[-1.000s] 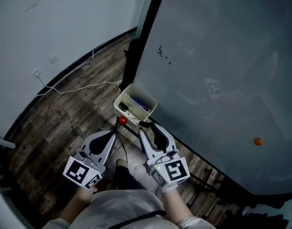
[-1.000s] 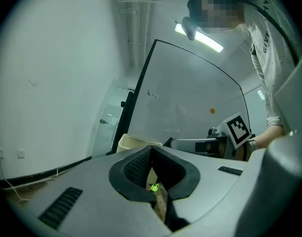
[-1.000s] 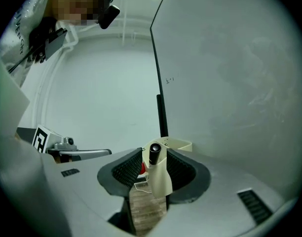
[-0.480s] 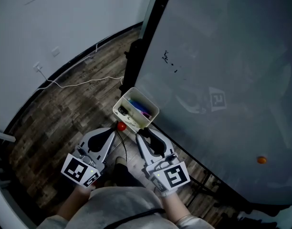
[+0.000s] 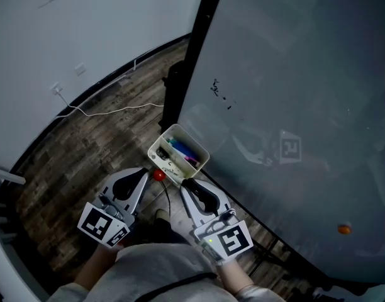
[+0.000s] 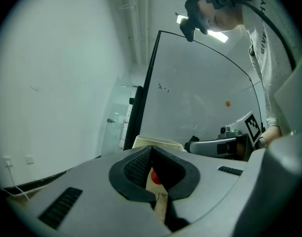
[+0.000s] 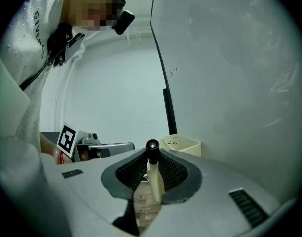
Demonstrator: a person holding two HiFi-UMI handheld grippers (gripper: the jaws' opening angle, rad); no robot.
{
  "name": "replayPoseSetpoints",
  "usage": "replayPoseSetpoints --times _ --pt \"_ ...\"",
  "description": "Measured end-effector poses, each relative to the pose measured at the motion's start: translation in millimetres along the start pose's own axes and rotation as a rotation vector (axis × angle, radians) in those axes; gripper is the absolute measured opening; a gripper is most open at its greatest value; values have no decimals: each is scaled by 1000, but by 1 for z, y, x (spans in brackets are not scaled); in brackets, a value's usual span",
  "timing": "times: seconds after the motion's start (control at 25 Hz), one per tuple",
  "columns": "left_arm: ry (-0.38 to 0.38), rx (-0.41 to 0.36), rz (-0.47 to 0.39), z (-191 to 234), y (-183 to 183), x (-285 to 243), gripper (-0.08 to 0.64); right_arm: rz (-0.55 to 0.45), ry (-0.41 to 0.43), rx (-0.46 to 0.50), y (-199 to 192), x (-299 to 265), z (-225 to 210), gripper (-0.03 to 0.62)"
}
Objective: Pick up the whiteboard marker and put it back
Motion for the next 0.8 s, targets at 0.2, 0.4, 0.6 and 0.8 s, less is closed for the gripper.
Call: replayPoseSetpoints --times 0.2,0.4,0.6,0.8 --pt "16 -3 9 0 -1 -10 15 12 45 0 8 0 -7 81" --pt "15 -10 9 -1 -2 -14 15 1 68 -3 14 -1 -11 80" --pt "-22 -1 21 1 1 -13 15 5 62 -11 22 -1 -9 80" --pt "-76 1 27 11 8 -12 15 -16 28 2 39 -2 -8 80"
Point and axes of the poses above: the fingertips, and each gripper's own axes: x backward along the fingers, z to its left, y out of its top, the point moved 5 cm from there along x, backward along the fingers, and after that the axes turned 4 degrees about -x, right-handed, at the moved point
